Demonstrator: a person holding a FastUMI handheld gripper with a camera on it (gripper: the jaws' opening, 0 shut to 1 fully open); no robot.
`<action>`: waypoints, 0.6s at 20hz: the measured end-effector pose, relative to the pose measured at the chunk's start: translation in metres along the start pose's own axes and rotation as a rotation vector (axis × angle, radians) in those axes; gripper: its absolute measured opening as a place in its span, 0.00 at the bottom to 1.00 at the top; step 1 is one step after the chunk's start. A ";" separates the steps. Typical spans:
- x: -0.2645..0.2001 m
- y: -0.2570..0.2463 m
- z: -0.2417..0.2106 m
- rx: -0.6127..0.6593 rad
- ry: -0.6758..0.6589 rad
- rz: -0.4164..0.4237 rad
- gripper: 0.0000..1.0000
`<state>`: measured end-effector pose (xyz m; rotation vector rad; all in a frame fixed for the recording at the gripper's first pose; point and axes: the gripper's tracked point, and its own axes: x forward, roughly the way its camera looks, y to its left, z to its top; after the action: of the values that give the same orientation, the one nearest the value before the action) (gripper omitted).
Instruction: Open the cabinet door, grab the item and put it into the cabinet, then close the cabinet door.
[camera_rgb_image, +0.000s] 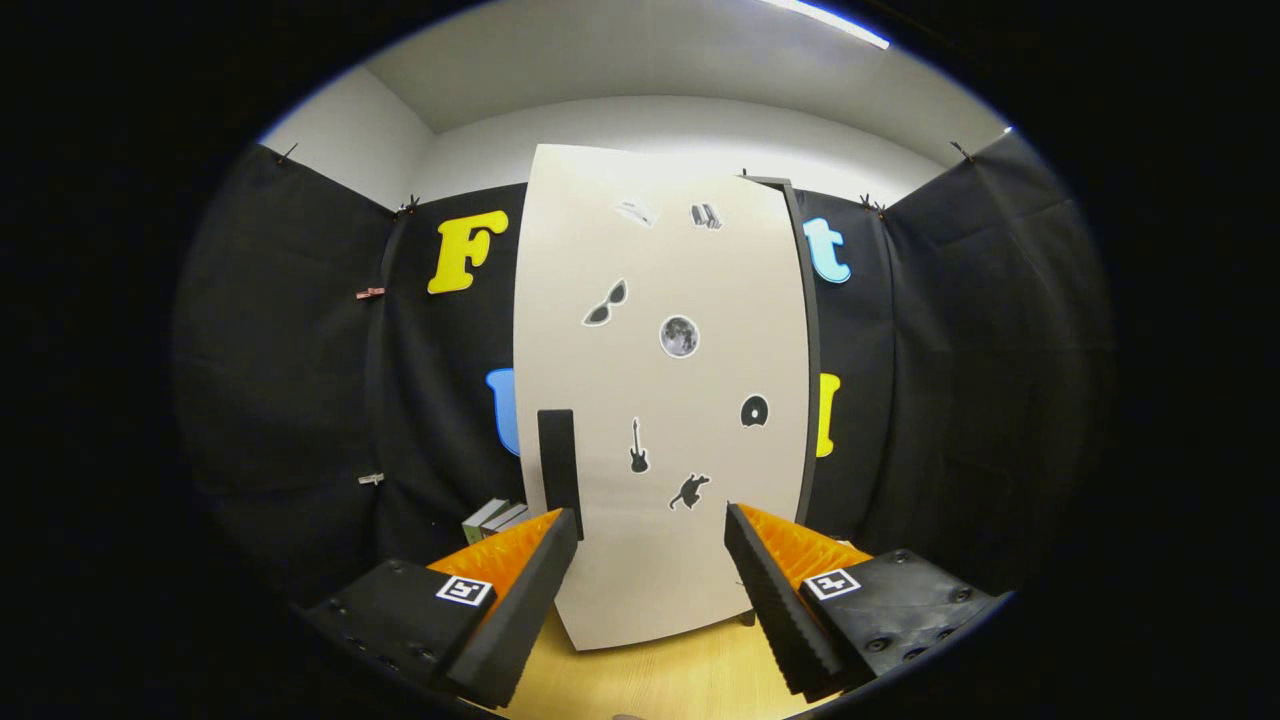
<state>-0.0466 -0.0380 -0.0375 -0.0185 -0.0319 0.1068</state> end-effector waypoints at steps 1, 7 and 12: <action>-0.002 -0.005 0.000 -0.003 0.003 -0.015 0.97; -0.019 -0.027 0.001 -0.008 0.011 -0.085 0.97; -0.026 -0.035 -0.003 -0.008 0.023 -0.106 0.96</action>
<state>-0.0686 -0.0752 -0.0401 -0.0263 -0.0103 0.0002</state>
